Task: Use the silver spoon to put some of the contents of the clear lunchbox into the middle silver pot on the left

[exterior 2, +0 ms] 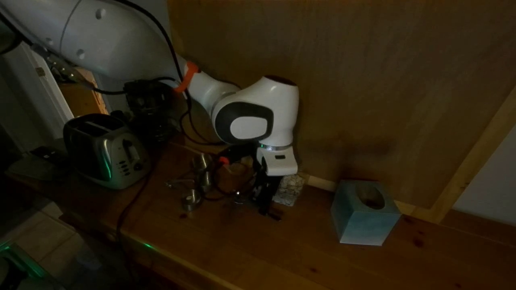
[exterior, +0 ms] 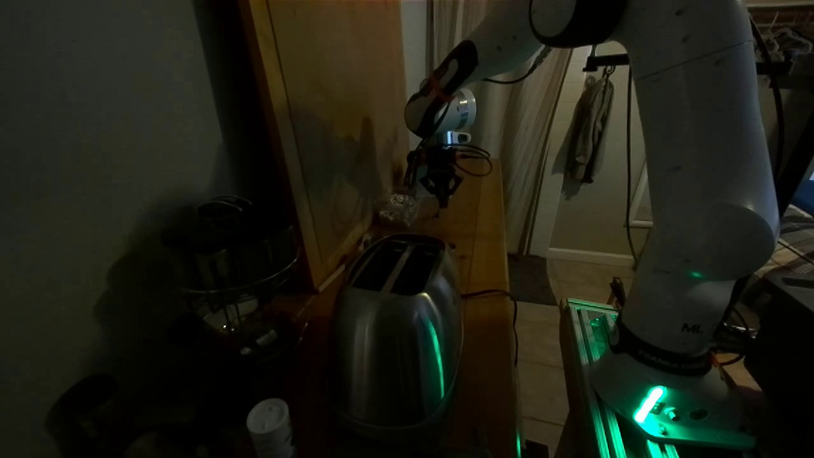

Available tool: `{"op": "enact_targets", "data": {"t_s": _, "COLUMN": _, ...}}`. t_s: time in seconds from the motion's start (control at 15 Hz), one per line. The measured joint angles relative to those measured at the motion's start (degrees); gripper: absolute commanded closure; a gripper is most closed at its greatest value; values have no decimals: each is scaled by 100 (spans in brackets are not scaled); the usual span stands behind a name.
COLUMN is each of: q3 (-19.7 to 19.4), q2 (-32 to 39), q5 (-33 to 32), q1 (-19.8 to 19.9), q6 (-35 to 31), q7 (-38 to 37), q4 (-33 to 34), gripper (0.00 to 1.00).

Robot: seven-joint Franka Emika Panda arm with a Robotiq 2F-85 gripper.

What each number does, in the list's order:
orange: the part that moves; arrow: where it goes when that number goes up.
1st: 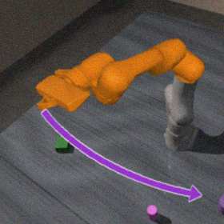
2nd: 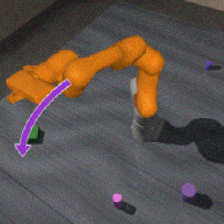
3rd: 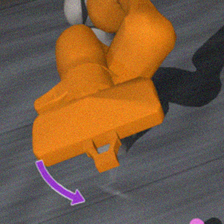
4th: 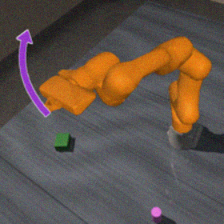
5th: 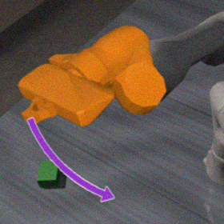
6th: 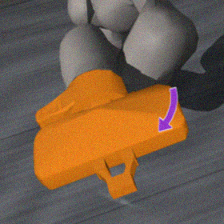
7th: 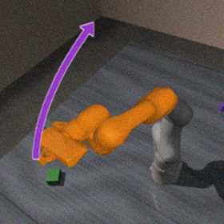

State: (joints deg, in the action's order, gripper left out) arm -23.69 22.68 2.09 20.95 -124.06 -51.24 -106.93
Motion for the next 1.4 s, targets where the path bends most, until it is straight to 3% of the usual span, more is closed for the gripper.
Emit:
{"op": "enact_targets", "data": {"t_s": 0.33, "q3": -28, "q2": -391, "q5": -222, "q1": -153, "q6": -467, "q7": -5, "q4": -2, "gripper": 98}}
{"op": "enact_targets", "data": {"t_s": 0.67, "q3": -3, "q2": -619, "q5": -222, "q1": -378, "q6": -1754, "q7": -77, "q4": -170, "gripper": 98}}
{"op": "enact_targets", "data": {"t_s": 0.73, "q3": -2, "q2": -620, "q5": -228, "q1": -429, "q6": -2106, "q7": -98, "q4": -240, "gripper": 90}}
{"op": "enact_targets", "data": {"t_s": 0.87, "q3": -1, "q2": -609, "q5": -231, "q1": -517, "q6": -2622, "q7": -102, "q4": -401, "gripper": 90}}
{"op": "enact_targets", "data": {"t_s": 1.2, "q3": -11, "q2": -586, "q5": -229, "q1": -549, "q6": -2824, "q7": -106, "q4": -477, "gripper": 98}}
{"op": "enact_targets", "data": {"t_s": 1.4, "q3": -84, "q2": -348, "q5": -228, "q1": -546, "q6": -3557, "q7": -183, "q4": -476, "gripper": 98}}
